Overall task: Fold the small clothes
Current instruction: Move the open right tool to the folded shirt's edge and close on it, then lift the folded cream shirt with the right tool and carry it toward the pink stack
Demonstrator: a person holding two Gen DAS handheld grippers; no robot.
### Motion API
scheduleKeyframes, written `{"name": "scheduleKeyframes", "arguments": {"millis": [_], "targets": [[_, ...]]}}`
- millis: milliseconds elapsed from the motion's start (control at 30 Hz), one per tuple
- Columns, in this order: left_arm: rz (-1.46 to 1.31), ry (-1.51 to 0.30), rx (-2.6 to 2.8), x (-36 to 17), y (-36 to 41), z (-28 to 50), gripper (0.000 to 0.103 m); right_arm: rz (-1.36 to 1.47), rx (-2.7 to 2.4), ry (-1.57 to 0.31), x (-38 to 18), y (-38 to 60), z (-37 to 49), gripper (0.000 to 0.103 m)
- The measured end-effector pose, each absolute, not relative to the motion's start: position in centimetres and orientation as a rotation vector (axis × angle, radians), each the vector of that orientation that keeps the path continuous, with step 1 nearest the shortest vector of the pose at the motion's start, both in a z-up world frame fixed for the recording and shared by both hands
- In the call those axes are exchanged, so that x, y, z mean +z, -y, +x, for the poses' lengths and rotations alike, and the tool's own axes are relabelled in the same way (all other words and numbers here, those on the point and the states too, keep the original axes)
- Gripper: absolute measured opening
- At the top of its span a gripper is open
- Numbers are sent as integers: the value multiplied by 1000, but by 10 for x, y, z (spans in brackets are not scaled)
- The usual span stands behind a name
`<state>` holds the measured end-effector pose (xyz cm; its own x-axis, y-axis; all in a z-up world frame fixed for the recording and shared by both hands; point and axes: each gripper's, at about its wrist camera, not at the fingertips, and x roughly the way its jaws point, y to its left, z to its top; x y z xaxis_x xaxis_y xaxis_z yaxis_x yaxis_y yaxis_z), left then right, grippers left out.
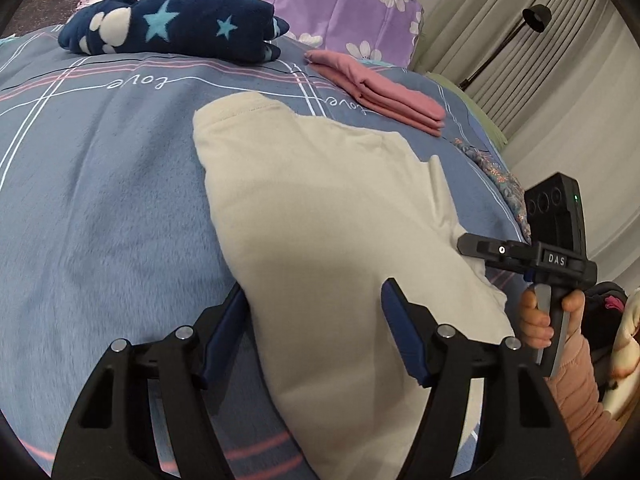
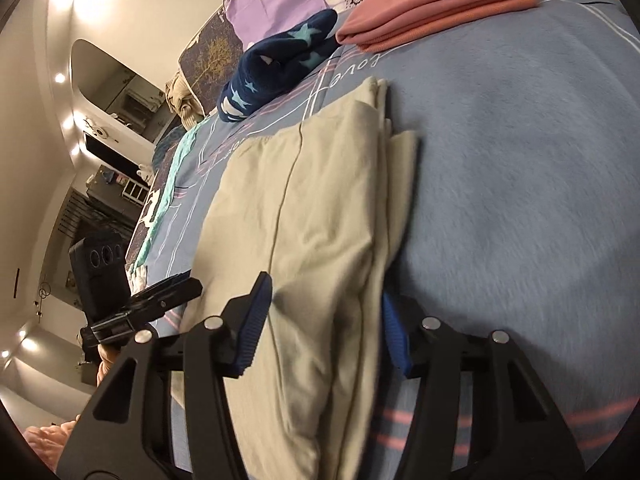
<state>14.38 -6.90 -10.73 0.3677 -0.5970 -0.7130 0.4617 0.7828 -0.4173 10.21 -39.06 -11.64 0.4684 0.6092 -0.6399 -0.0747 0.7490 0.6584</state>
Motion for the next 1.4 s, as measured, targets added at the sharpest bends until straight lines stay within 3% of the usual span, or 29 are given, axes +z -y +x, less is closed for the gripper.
{"name": "scheduleKeyframes", "arguments": {"millis": [267,633,1000,1200,1300,1400], "targets": [[-143,-979,-682,-113,86,172,69,524,432,-993,-116,375,126,51],[-130,-945,-699,-113,80,162,69,494,411,-942,-118,378,120,40],[-198,-1003,-898,-119,41,135,70,460,554,-1017,-115,392,72,42],[-156,-1007,-892,-118,69,151,74,453,545,-1025,-114,372,101,49],[-104,-993,-874,-118,87,163,74,410,505,-1009,-113,361,115,47],[-64,-980,-796,-115,95,171,55,401,440,-1007,-110,358,118,37]]}}
